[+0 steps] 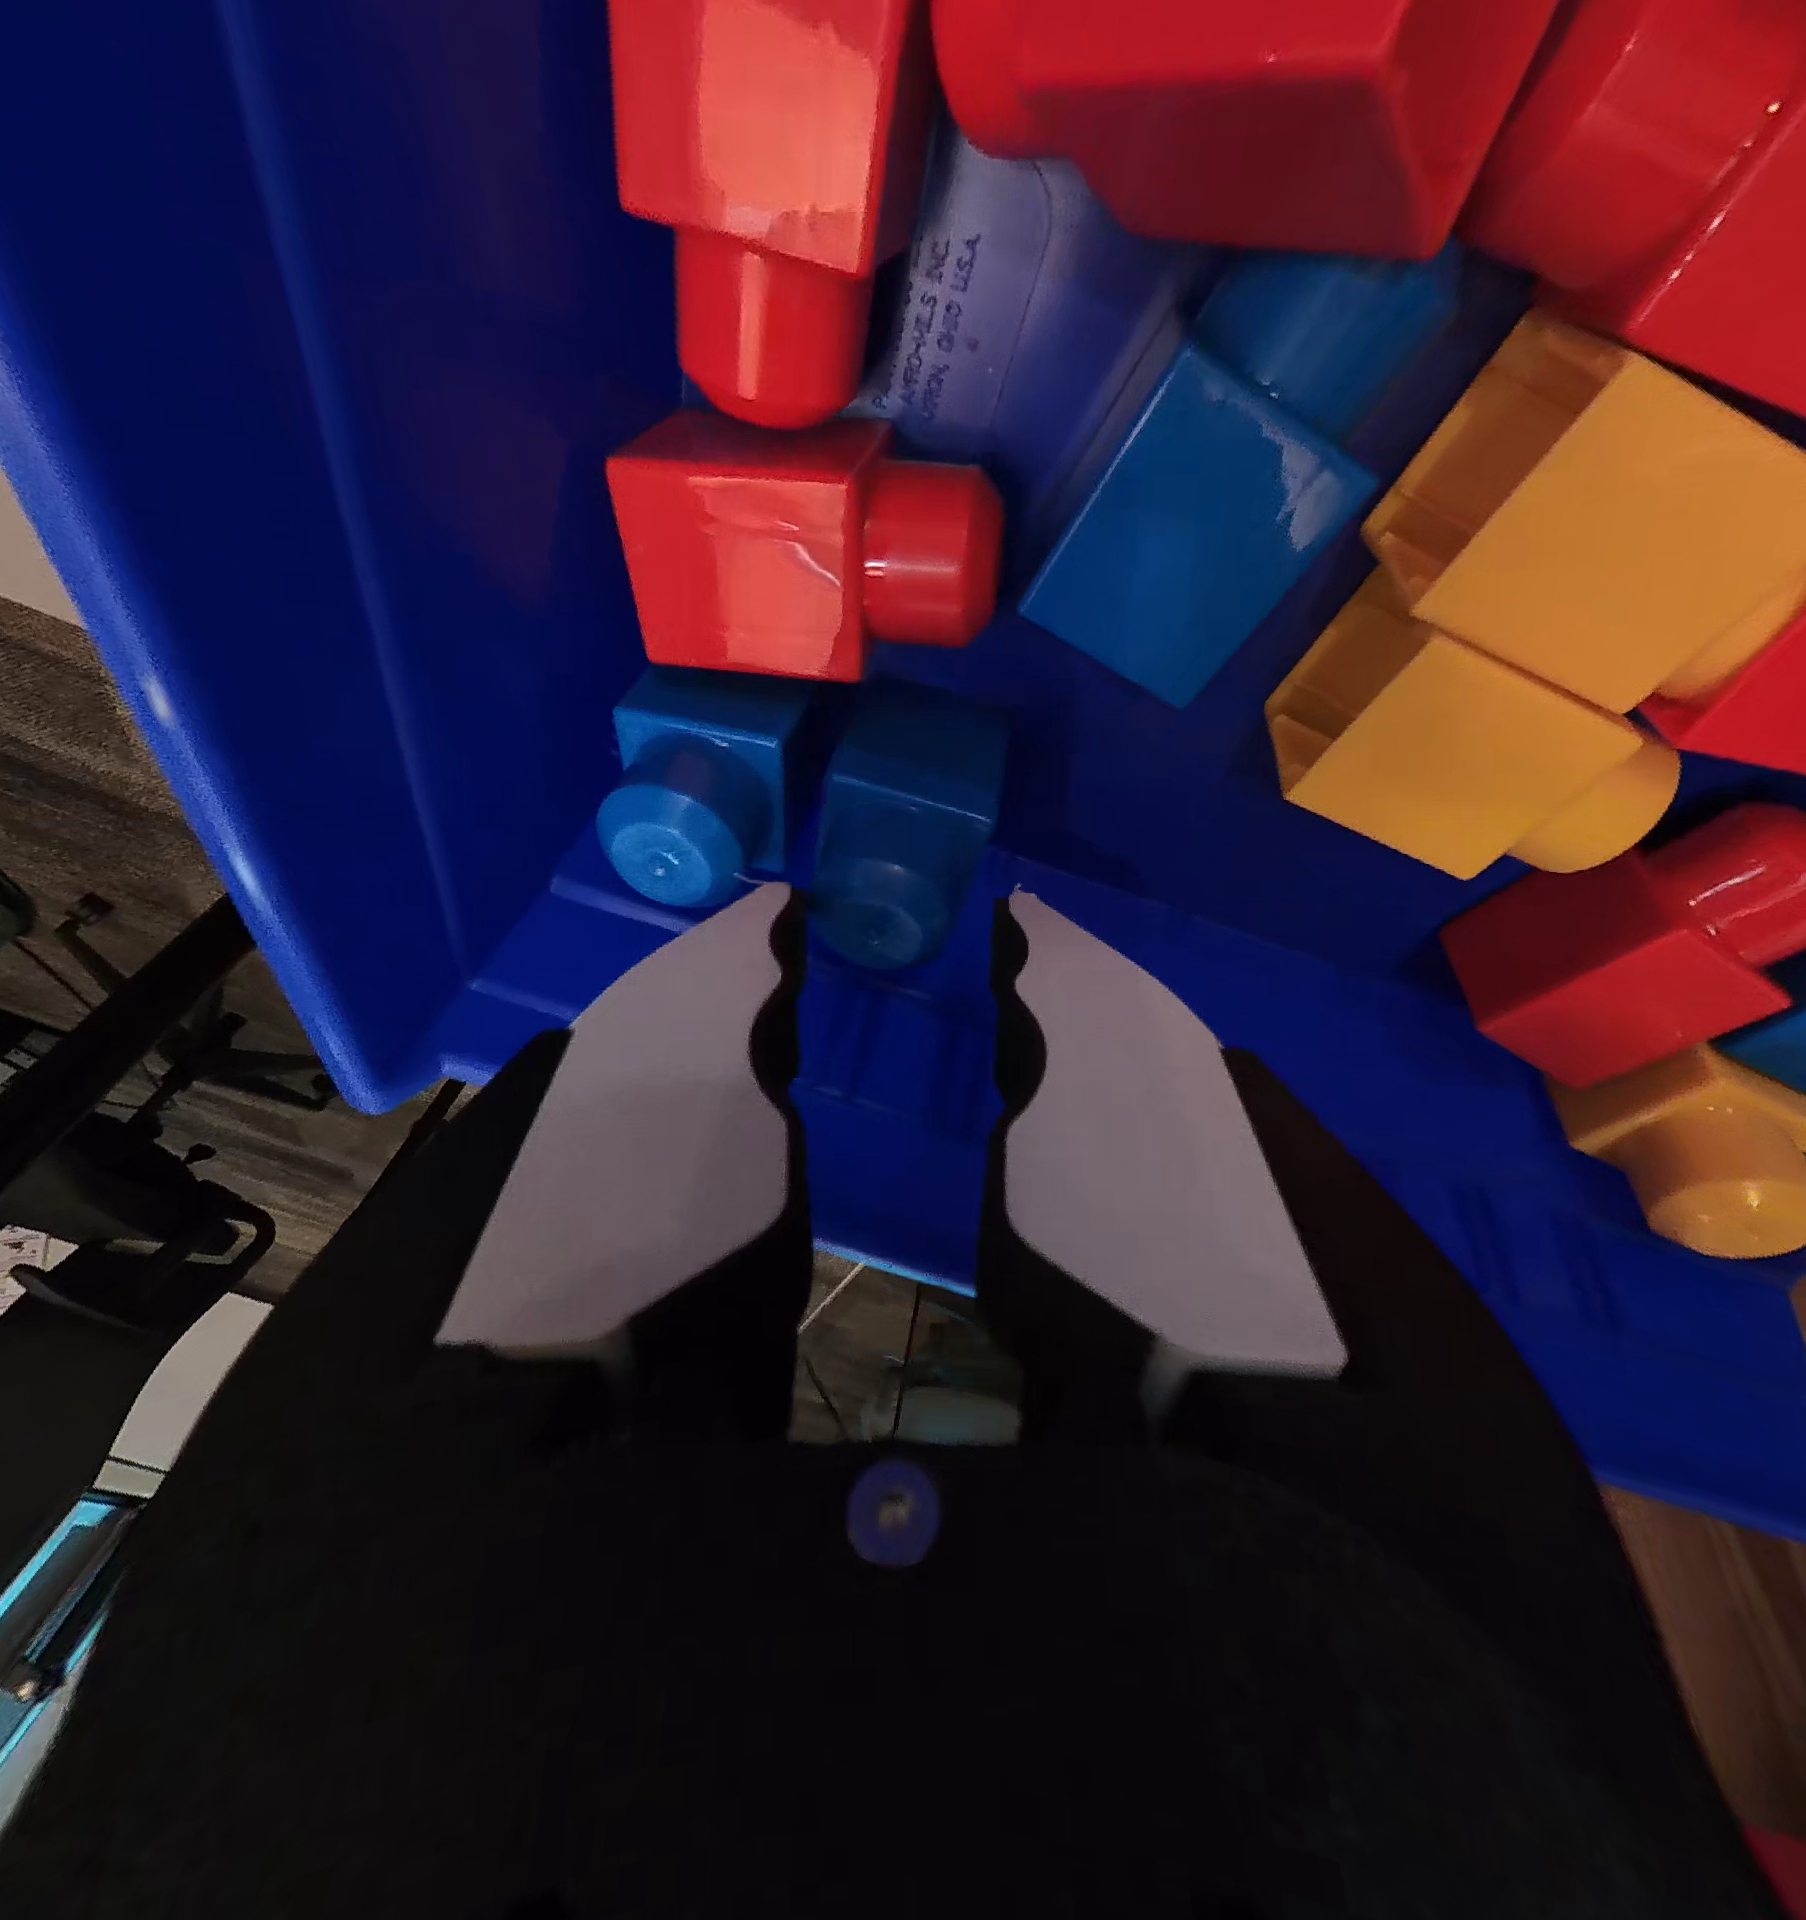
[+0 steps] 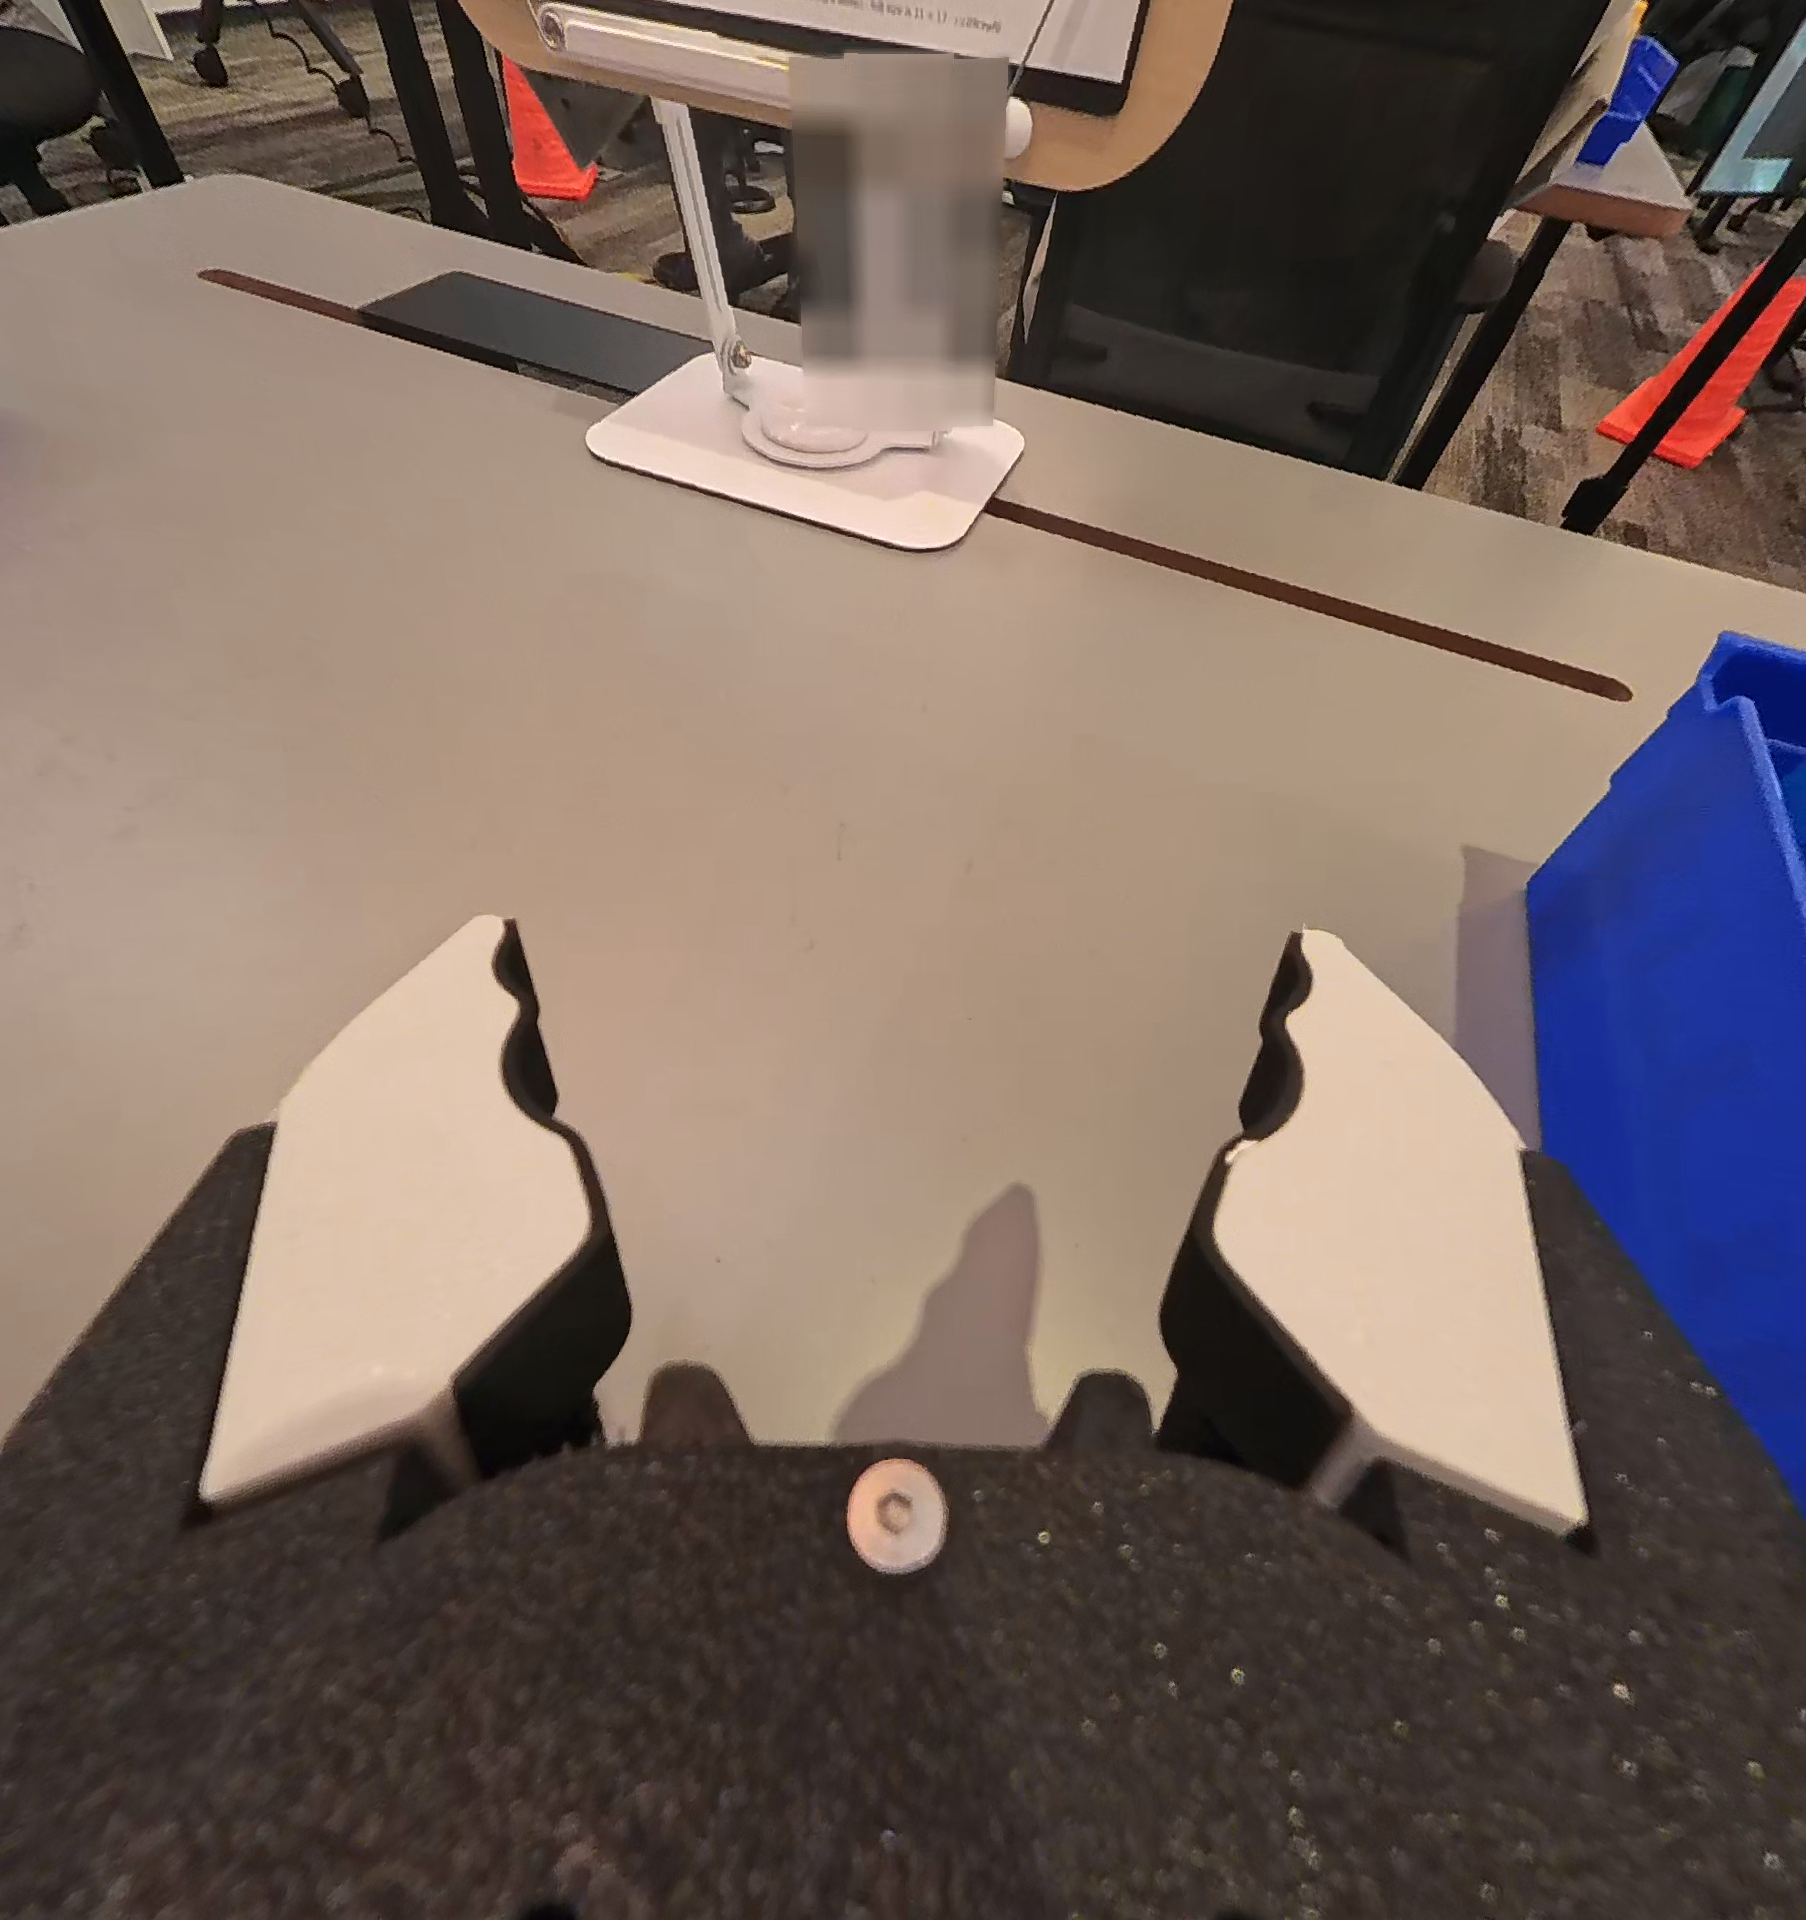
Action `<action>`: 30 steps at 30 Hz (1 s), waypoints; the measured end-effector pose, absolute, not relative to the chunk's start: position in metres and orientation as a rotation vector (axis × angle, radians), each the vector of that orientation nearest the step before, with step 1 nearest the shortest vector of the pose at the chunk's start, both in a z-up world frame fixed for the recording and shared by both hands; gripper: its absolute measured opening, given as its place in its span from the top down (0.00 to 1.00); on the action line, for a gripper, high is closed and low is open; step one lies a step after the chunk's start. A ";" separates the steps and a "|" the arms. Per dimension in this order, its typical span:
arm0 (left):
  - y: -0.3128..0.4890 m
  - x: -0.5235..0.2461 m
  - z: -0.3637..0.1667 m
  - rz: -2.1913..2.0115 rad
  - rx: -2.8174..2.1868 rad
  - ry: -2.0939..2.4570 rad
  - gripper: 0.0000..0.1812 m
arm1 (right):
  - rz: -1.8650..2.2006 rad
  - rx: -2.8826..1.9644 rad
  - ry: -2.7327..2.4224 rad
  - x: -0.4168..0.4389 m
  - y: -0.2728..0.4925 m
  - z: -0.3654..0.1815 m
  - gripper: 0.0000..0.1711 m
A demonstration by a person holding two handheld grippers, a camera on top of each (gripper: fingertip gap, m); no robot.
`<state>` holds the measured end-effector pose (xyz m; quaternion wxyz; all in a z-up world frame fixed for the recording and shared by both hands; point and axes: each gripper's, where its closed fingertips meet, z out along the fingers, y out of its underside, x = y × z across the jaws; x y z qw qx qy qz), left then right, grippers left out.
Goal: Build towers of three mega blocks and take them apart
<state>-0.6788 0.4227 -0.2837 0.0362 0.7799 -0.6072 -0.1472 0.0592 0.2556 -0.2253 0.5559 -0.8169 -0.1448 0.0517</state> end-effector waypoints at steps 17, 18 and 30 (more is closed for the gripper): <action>0.412 -0.676 -0.281 -0.425 2.364 -1.921 0.80 | 0.138 -1.926 -0.359 0.054 0.254 -0.230 0.24; 0.411 -0.676 -0.281 -0.423 2.365 -1.920 0.79 | 0.138 -1.928 -0.361 0.053 0.254 -0.230 0.24; 0.415 -0.677 -0.290 -0.450 2.293 -1.884 0.83 | 0.119 -1.916 -0.358 0.055 0.251 -0.224 0.25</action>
